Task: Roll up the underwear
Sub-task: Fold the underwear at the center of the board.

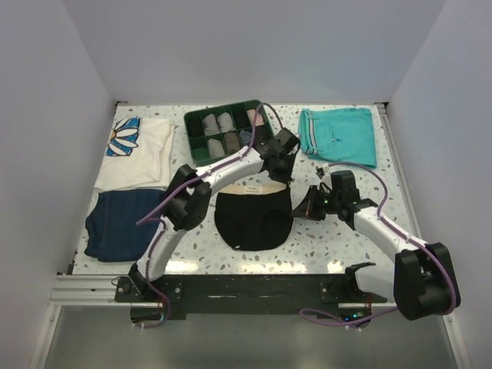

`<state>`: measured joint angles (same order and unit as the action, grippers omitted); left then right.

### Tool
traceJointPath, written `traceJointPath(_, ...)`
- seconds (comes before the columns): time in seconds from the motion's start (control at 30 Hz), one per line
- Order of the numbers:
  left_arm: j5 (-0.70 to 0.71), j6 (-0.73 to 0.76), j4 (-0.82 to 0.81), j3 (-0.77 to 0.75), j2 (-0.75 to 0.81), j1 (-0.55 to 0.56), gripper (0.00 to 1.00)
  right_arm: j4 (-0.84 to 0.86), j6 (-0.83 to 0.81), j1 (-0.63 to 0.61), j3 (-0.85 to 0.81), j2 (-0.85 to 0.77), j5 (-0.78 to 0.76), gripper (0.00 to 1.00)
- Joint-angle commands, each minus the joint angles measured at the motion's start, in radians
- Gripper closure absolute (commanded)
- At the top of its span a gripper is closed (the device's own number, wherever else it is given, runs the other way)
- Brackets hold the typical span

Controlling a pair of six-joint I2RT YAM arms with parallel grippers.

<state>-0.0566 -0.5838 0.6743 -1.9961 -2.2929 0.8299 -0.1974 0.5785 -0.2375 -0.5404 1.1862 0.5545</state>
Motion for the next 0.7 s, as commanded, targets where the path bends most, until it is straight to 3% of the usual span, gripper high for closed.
traceJointPath(0.0, -0.006, -0.008, -0.065, 0.017, 0.102, -0.003, 0.99, -0.053, -0.014, -0.031, -0.059, -0.016, -0.001, 1.00)
traceJointPath(0.3, -0.023, -0.007, -0.137, 0.155, 0.179, -0.026, 1.00, -0.063, 0.043, -0.155, -0.145, -0.011, -0.071, 1.00)
traceJointPath(0.67, -0.086, -0.013, -0.262, 0.381, 0.343, -0.132, 1.00, -0.033, 0.106, -0.278, -0.217, 0.064, -0.148, 1.00)
